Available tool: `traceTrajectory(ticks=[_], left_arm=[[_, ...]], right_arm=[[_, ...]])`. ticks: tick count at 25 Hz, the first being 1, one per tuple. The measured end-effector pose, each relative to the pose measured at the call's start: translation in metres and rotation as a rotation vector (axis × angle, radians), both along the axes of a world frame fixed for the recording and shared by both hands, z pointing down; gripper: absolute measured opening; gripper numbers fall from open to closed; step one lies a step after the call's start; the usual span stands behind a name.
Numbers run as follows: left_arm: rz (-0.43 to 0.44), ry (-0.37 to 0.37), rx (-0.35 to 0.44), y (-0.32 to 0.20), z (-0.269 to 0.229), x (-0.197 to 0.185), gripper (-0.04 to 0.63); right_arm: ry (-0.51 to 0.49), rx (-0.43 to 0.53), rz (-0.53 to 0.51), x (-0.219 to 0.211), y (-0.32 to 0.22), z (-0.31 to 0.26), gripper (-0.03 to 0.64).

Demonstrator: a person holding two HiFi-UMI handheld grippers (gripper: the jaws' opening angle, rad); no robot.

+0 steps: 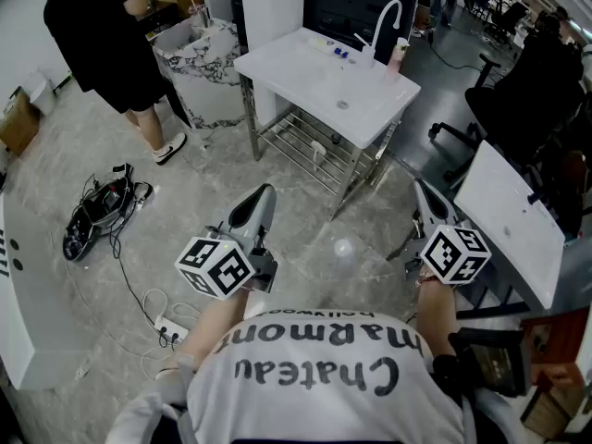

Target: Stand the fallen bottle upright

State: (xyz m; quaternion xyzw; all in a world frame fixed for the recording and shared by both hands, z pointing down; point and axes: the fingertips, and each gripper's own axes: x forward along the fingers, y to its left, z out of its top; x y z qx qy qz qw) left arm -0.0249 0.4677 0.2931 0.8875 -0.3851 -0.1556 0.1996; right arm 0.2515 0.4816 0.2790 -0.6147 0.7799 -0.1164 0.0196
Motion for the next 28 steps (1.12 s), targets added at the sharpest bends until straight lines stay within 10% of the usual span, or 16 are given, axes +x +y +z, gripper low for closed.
traceTrajectory(ticks=[28], left_arm=[[-0.084,-0.052,-0.076,-0.025,0.033,-0.035,0.014]], right_arm=[[-0.061,-0.049,-0.115,-0.031,-0.060,0.027,0.015]])
